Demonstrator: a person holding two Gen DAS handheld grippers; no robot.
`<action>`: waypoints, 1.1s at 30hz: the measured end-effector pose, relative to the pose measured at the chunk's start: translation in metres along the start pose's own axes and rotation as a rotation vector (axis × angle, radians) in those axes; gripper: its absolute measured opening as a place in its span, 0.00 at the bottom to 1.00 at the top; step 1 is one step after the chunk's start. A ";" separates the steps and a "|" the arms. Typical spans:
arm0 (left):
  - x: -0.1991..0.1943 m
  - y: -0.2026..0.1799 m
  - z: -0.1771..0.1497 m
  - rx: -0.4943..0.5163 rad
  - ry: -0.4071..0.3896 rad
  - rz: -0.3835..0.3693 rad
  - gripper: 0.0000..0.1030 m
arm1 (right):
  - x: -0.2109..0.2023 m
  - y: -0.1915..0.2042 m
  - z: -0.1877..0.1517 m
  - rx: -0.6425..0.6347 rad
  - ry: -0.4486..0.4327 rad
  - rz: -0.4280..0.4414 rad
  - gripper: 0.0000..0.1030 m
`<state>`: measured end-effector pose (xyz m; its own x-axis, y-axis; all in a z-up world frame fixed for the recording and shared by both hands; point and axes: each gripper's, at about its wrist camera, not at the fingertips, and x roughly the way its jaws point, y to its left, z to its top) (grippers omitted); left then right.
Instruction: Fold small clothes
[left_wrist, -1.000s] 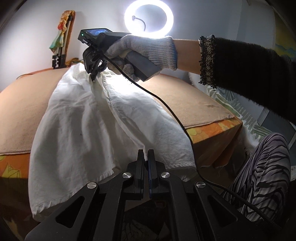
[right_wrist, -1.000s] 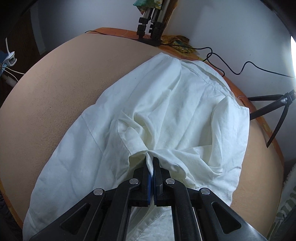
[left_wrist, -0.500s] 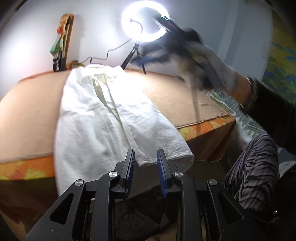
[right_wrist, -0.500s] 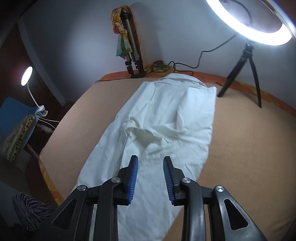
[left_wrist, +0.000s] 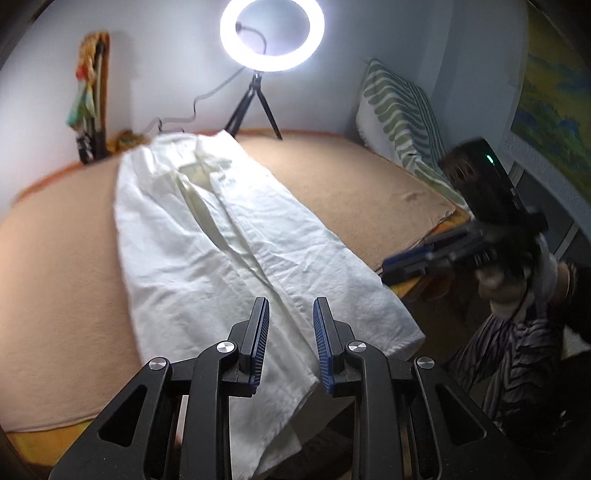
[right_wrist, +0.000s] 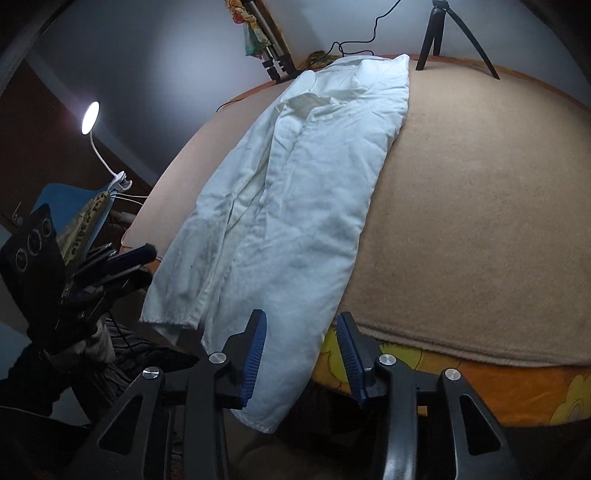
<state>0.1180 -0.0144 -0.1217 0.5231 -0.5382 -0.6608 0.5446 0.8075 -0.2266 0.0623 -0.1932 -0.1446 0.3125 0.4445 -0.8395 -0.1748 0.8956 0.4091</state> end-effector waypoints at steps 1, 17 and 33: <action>0.007 0.004 -0.001 -0.026 0.014 -0.020 0.22 | 0.003 0.000 -0.003 0.005 0.008 -0.001 0.44; 0.010 0.001 -0.001 0.028 0.041 0.045 0.22 | 0.013 0.013 -0.017 -0.064 0.057 -0.099 0.13; -0.047 0.066 -0.048 -0.233 0.104 0.091 0.25 | -0.003 0.012 -0.037 -0.029 0.064 0.031 0.35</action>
<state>0.0982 0.0756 -0.1403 0.4862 -0.4425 -0.7535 0.3266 0.8918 -0.3130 0.0247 -0.1847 -0.1501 0.2464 0.4692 -0.8480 -0.2105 0.8800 0.4258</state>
